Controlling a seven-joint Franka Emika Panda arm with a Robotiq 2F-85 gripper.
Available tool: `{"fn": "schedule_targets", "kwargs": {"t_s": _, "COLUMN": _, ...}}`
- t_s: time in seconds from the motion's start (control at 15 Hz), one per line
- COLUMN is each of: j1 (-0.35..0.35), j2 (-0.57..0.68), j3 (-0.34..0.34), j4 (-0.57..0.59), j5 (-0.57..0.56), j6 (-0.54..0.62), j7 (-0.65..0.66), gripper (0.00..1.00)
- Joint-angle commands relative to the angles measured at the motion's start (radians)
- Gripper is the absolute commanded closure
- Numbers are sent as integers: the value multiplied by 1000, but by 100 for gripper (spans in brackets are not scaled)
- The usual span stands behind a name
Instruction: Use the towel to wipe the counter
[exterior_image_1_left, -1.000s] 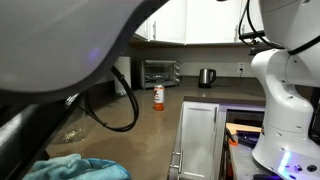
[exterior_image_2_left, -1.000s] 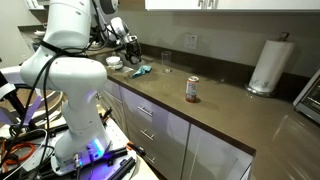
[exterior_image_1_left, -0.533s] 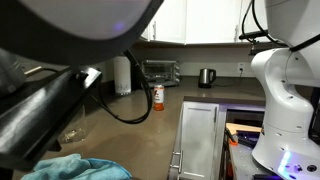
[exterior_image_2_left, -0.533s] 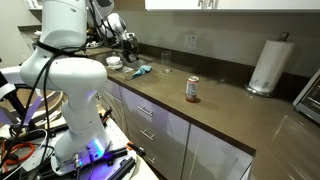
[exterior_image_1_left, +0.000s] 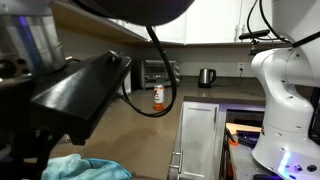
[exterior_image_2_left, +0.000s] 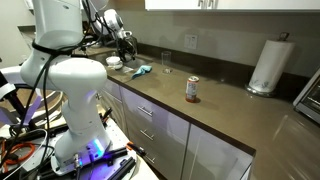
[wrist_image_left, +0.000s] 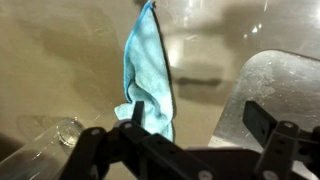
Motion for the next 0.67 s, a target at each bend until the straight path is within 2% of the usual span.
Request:
{"fn": "schedule_targets", "kwargs": {"t_s": 0.0, "j1": -35, "j2": -87, "j3": 37, "j4": -101, "j5": 39, "j6": 29, "j7": 22, "gripper": 0}}
{"fn": "schedule_targets", "kwargs": {"t_s": 0.6, "j1": -67, "j2": -240, "j3": 106, "j4": -259, "j5": 57, "j6": 44, "j7": 140, "gripper": 0}}
